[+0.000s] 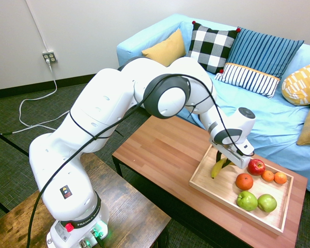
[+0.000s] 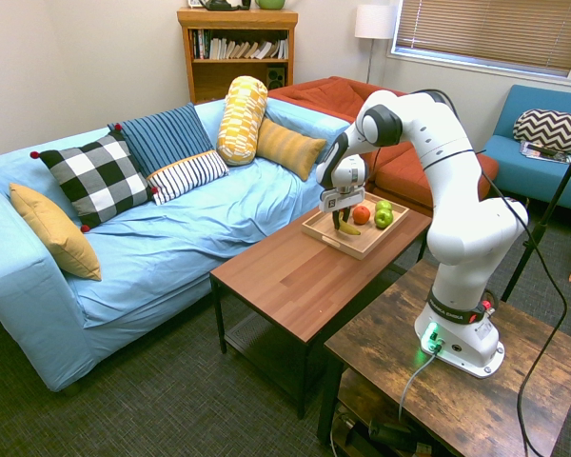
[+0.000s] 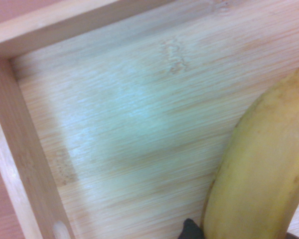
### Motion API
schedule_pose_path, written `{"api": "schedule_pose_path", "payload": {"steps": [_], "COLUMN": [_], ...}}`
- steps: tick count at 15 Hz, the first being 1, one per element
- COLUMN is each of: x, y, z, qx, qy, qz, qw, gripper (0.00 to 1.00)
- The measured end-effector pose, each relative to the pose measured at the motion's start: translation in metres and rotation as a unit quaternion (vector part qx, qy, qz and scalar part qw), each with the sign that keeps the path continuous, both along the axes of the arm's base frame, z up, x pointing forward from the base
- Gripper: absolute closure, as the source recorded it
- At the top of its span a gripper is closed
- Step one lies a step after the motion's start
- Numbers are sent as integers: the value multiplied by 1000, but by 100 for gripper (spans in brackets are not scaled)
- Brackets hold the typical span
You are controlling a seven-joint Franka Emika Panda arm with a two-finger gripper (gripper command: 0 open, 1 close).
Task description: Put banana in the tray
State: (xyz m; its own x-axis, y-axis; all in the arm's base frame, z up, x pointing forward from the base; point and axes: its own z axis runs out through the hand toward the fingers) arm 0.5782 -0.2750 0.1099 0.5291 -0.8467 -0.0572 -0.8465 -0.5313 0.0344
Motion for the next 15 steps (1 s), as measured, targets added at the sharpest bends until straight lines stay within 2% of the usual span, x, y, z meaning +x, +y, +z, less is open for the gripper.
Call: {"api": "schedule_pose_path", "payload": {"steps": [2, 3, 12, 15], "x": [-4, -4, -1, 5], "y": [1, 1, 0, -4], "z": [-13, -16, -14, 4], "qx": [4, 4, 9, 3], "qy": [9, 9, 3, -11], "qz": [0, 0, 12, 13], "qw": [1000, 1000, 1000, 1000], "gripper": [100, 0, 0, 0]}}
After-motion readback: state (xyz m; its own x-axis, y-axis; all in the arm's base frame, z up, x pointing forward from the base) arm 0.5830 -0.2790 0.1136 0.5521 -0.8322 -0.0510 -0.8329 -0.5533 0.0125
